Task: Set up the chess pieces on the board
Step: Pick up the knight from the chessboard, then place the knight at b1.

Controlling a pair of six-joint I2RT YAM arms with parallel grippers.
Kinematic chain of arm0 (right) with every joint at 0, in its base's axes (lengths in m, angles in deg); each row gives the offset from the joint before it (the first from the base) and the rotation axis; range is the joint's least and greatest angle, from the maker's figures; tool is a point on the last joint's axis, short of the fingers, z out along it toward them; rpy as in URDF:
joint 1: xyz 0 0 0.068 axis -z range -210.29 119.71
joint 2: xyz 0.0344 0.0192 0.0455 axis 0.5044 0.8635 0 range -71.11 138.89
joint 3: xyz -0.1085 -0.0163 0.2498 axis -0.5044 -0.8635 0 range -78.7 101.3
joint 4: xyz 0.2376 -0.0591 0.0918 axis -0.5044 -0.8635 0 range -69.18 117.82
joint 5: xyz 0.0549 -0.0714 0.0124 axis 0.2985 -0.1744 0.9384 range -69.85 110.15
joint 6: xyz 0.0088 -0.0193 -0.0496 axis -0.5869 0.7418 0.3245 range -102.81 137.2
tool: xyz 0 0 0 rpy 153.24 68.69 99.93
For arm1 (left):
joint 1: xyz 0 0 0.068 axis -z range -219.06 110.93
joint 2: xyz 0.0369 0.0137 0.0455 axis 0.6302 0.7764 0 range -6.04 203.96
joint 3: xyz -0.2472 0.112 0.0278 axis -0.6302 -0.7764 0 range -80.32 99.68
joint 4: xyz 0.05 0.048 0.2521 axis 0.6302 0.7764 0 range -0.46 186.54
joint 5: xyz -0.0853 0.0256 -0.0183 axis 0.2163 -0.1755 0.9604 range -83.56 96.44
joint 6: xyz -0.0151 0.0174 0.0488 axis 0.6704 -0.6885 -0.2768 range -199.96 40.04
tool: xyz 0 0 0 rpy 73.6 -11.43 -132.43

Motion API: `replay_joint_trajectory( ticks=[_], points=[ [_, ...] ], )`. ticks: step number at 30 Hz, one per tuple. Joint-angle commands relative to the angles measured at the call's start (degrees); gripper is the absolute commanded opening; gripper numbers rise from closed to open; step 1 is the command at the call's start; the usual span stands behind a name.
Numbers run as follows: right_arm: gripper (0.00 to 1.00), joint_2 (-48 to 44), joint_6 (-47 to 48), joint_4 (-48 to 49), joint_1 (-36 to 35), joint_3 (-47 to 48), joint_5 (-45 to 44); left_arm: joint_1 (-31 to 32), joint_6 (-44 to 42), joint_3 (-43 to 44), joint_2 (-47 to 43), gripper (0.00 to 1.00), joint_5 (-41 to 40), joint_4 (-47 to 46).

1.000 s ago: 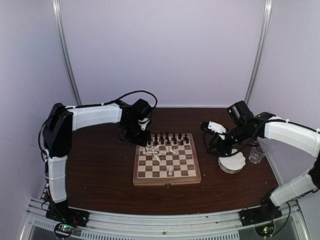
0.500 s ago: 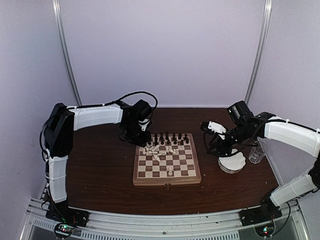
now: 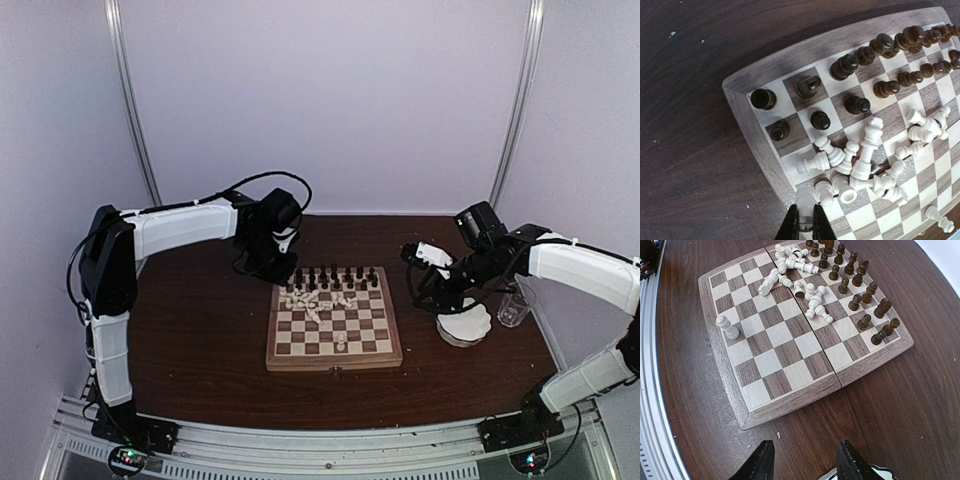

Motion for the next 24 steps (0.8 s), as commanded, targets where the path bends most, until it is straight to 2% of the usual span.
replay_joint_trajectory(
  ticks=[1, 11, 17, 24],
  points=[
    [0.45, 0.39, 0.42, 0.55, 0.2, -0.04, 0.27, 0.48, -1.37, 1.54, -4.84, 0.04, -0.52, 1.7],
    [0.45, 0.72, 0.18, 0.95, 0.17, 0.05, -0.62, 10.15, -6.88, 0.78, -9.73, 0.03, -0.42, 5.91],
    [0.45, 0.74, 0.24, 1.22, 0.22, -0.02, -1.61, 13.81, -5.09, -2.59, -9.52, 0.03, -1.46, 6.7],
    [0.45, 0.55, 0.24, 1.29, 0.21, 0.01, -1.94, 15.77, -3.08, -5.89, -8.17, 0.03, -0.57, 3.4]
  ],
)
